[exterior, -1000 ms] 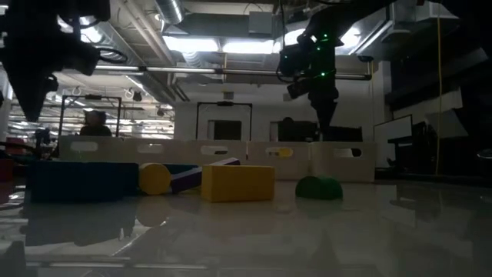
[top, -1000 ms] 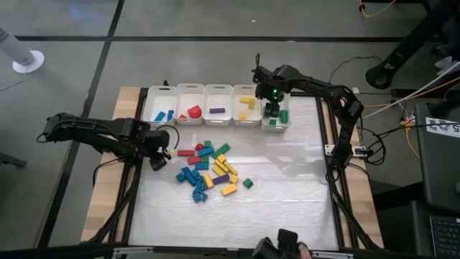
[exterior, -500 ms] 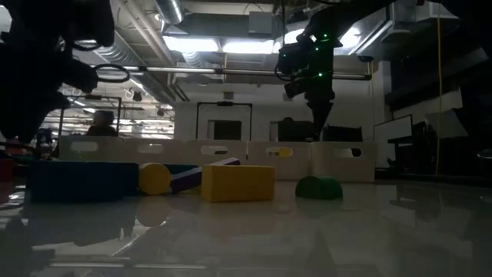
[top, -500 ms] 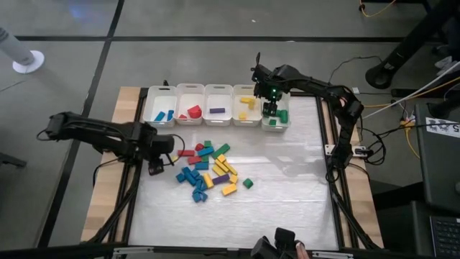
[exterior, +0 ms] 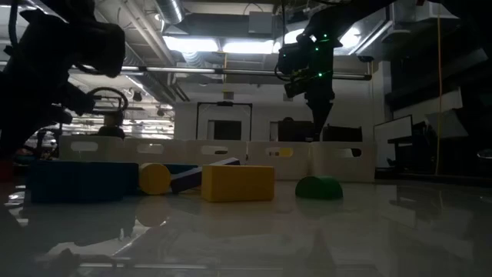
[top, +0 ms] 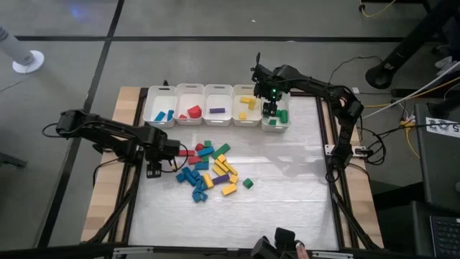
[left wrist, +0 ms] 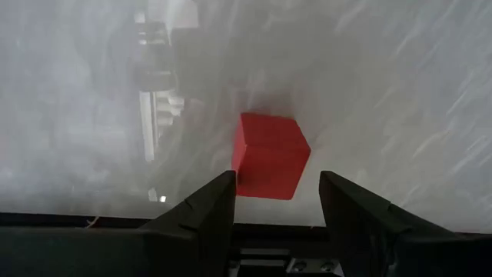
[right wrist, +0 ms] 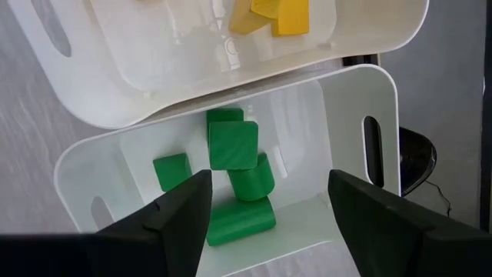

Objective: Sort blocks
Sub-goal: Put the red block into the middle left white bin

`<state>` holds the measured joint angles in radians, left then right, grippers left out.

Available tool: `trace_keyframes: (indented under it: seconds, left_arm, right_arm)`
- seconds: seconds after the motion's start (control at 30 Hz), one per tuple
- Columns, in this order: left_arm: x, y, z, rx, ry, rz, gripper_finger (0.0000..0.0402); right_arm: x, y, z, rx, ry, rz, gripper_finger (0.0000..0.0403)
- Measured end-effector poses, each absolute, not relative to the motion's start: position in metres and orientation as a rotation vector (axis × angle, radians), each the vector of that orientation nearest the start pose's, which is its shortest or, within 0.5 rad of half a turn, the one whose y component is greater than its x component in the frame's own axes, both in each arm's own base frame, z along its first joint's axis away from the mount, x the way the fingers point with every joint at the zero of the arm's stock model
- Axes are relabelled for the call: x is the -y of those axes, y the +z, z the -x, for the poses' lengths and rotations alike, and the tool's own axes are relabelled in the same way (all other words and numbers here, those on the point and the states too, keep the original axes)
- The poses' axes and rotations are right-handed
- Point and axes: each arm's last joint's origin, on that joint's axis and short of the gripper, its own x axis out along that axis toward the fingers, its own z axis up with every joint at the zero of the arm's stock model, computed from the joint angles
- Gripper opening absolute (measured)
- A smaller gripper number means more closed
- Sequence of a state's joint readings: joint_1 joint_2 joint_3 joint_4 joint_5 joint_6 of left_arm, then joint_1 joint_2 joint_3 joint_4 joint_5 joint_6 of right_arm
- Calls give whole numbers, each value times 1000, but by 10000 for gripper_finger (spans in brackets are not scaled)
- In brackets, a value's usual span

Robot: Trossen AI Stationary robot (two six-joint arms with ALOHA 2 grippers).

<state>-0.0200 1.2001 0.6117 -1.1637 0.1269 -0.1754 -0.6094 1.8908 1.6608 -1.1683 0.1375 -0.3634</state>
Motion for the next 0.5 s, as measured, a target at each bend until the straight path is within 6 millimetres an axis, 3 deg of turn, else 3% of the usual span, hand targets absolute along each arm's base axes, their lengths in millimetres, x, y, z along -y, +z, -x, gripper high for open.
trace_keyframes:
  seconds: [0.5]
  left_arm:
    - [7, 149, -153, -1898, 74, 219, 178]
  right_arm:
    - [216, 262, -303, -1468, -356, -43, 260]
